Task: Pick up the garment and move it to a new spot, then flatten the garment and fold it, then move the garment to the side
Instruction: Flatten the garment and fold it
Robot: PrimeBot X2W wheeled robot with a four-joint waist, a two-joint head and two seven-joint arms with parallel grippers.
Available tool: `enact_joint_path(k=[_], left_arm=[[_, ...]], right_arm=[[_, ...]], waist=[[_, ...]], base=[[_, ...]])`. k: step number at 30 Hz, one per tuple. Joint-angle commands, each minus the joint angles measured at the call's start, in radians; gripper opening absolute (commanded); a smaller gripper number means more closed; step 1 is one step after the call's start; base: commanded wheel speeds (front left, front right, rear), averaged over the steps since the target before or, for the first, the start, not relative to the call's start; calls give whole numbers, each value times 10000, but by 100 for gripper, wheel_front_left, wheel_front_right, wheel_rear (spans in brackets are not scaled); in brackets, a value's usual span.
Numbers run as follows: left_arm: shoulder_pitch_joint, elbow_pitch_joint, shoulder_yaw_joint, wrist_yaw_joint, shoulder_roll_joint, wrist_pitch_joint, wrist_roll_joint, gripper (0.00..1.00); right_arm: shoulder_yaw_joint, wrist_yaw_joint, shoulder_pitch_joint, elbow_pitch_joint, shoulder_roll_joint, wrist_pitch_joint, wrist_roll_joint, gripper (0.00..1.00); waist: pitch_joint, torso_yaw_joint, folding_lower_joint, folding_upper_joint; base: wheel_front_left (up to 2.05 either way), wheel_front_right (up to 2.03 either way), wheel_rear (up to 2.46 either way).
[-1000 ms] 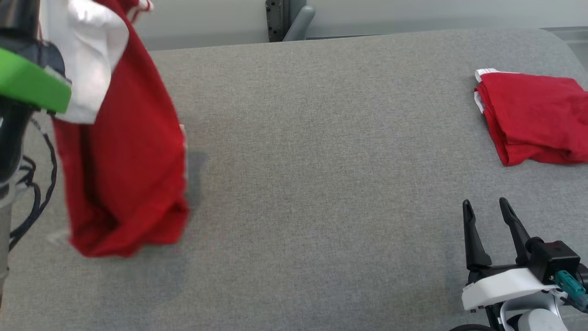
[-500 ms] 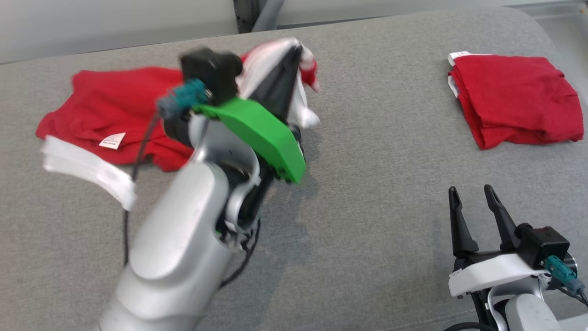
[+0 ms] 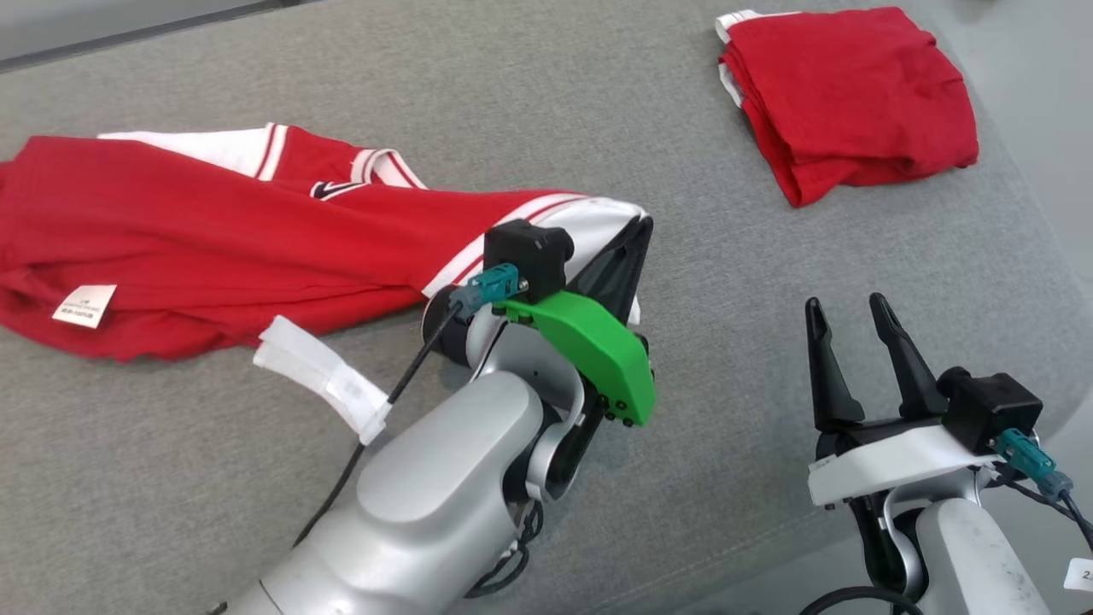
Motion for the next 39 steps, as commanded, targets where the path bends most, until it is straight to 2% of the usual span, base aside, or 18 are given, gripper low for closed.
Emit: enact_joint_path(k=[1, 4, 8, 9, 11, 12, 16, 22, 24, 27, 34, 39], left_arm=[[-375, 83, -180, 177, 13, -300, -419, 0], [-884, 202, -555, 573, 13, -904, -1312, 0], [-1230, 344, -1295, 863, 14, -1445, -2475, 2], [-1262, 387, -1519, 879, 13, -1501, -2827, 15], [-1283, 517, -2041, 821, 12, -1382, -3398, 60], [-1311, 592, -2327, 758, 13, -1257, -3621, 99], [-1604, 872, -2906, 668, 14, -1312, -4062, 100], [-1830, 1101, -3284, 67, 16, -1624, -3188, 100], [-1735, 1234, -3268, -33, 174, -1791, -2760, 100], [-1260, 971, -2851, 120, 781, -1918, -2244, 100], [791, -1457, -839, 1087, 2559, -1917, 66, 100], [2515, -2492, 151, 1354, 3312, -1922, 1312, 100]], right_arm=[[54, -7, -138, 48, -17, -67, 95, 100], [174, -7, -277, 89, -17, -67, 181, 100], [330, -7, -443, 172, -16, -67, 263, 100], [374, -7, -477, 186, -18, -67, 256, 100], [407, -7, -553, 209, -18, -65, 291, 100], [400, -7, -592, 206, -19, -67, 302, 100], [323, -7, -592, 167, -18, -67, 321, 100], [-40, -7, -129, 97, -25, -65, 74, 100], [-275, -7, 93, -33, -28, -67, -174, 100], [-648, -7, 530, -349, -25, -67, -632, 100], [-1375, -7, 1554, -1231, -17, -67, -1680, 100], [-1610, -7, 2074, -1492, -212, -67, -1896, 100]], waist=[[721, -824, -1, -1], [824, -1026, -1, -1], [901, -1186, -1, -1], [912, -1209, -1, -1], [943, -1215, -1, -1], [956, -1193, -1, -1], [983, -993, -1, -1], [573, -482, -1, -1], [260, -201, -1, -1], [-314, 249, -1, -1], [-1692, 1516, -1, -1], [-2346, 2351, -1, -1]], base=[[0, 0, 0], [0, 0, 0], [0, 0, 0], [0, 0, 0], [0, 0, 0], [0, 0, 0], [0, 0, 0], [0, 0, 0], [0, 0, 0], [0, 0, 0], [0, 0, 0], [0, 0, 0]])
